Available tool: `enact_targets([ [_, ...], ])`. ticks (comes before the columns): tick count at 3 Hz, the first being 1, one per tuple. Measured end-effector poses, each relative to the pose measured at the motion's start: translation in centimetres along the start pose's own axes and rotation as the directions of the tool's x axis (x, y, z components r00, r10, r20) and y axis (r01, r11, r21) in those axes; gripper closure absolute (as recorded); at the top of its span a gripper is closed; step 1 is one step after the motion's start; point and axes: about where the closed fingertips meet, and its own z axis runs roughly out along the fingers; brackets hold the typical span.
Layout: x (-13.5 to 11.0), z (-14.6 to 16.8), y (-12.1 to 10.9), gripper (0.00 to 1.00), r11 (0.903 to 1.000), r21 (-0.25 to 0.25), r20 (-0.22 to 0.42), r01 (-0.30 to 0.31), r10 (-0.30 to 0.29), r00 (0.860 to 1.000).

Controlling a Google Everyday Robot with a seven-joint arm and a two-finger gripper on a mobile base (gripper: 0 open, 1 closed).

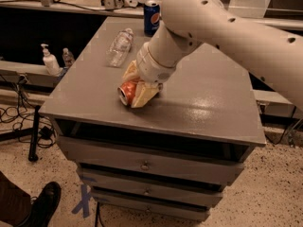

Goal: Pick coke can

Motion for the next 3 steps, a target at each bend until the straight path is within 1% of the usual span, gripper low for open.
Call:
enact_targets([
  [1,0.0,-0.6,-0.4,0.87,1.0,0.005,-0.014,0.0,0.0,1.0],
  [2,-0.1,-2.0,-1.1,1.0,0.9997,0.021,-0.03,-0.012,0.013,0.999],
  [3,-0.2,-4.1,-2.3,1.0,0.9973,0.05,-0.032,-0.054,0.056,0.998],
])
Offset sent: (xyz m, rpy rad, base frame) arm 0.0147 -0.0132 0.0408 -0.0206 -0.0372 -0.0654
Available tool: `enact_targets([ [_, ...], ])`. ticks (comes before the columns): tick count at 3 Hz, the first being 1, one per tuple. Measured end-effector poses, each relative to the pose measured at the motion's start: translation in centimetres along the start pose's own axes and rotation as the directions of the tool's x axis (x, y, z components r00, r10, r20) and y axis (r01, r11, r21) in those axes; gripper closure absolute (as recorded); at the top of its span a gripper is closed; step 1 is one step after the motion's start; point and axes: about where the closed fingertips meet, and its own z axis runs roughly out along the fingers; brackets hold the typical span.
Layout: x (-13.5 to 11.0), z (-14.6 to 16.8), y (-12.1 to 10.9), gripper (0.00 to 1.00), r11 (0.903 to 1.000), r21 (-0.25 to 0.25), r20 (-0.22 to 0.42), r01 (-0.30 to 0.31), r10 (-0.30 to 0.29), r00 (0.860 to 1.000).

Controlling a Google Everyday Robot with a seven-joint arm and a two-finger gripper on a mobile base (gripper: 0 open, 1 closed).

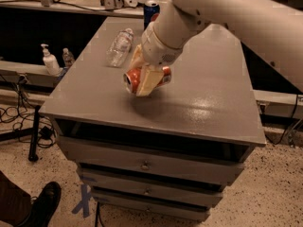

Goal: Pick coke can

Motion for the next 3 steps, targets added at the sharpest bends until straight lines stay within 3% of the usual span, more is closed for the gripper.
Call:
enact_targets([
  [1,-0.4,-2.2,-1.6,1.0,0.9983,0.034,0.01,-0.047,0.047,0.999],
  [2,-1.1,-5.0,-3.7,1.0,0.9906,0.076,0.031,-0.114,0.112,0.993],
  [3,-1.2,-5.5,-4.1,1.0,0.9887,0.086,0.035,-0.122,0.12,0.992],
])
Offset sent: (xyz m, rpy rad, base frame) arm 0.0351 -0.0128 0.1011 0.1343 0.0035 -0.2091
